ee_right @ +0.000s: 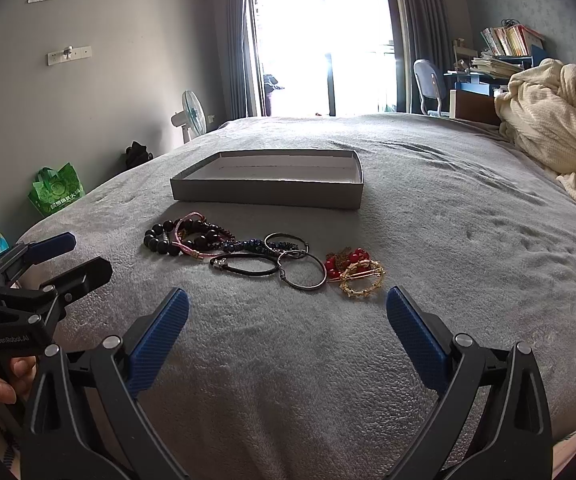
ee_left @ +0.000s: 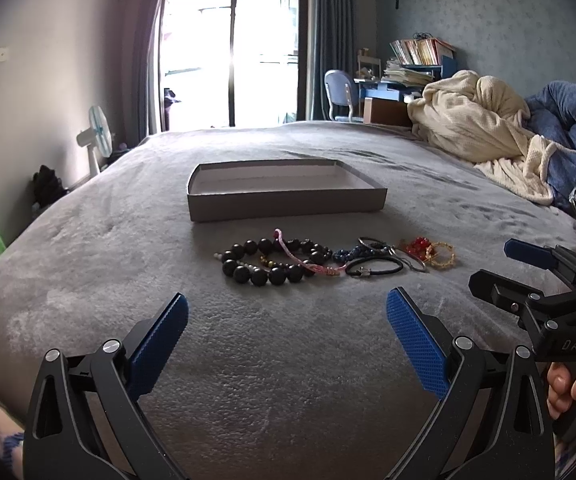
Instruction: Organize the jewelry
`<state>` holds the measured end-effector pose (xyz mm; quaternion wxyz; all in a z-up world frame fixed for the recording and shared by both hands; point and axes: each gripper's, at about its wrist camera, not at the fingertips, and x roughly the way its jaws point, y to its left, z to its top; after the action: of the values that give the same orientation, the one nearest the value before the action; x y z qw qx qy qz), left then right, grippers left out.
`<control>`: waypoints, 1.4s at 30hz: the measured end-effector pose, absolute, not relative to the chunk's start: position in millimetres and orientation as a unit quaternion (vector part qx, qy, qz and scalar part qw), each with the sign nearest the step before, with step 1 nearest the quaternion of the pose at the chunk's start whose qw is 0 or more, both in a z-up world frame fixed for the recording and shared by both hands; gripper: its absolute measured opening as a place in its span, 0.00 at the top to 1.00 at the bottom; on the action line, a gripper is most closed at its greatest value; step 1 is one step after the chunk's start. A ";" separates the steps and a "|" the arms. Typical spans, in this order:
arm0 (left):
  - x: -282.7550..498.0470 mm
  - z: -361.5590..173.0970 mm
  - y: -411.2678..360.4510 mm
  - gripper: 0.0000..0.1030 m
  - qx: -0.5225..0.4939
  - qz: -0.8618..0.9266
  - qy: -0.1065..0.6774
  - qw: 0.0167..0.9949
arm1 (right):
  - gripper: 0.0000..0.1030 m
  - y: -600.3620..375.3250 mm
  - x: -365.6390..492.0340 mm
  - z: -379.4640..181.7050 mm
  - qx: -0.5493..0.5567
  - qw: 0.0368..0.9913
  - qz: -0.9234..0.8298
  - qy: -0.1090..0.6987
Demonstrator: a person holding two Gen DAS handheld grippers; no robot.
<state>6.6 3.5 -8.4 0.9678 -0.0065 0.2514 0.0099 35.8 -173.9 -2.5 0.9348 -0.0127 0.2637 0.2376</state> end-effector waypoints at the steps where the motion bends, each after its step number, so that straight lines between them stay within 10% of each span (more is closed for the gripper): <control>1: 6.6 -8.4 3.4 0.05 -0.006 0.010 0.251 0.968 | 0.05 -174.0 35.8 -2.5 -0.012 0.935 0.238 0.263; 42: 6.9 -8.8 -1.1 0.05 0.001 0.007 0.264 0.964 | 0.05 -174.0 37.8 -3.1 -0.011 0.934 0.237 0.266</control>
<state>6.9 -1.1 -8.8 0.9645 0.0015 0.2641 0.0071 37.8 -174.0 -3.1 0.9342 -0.0112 0.2661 0.2375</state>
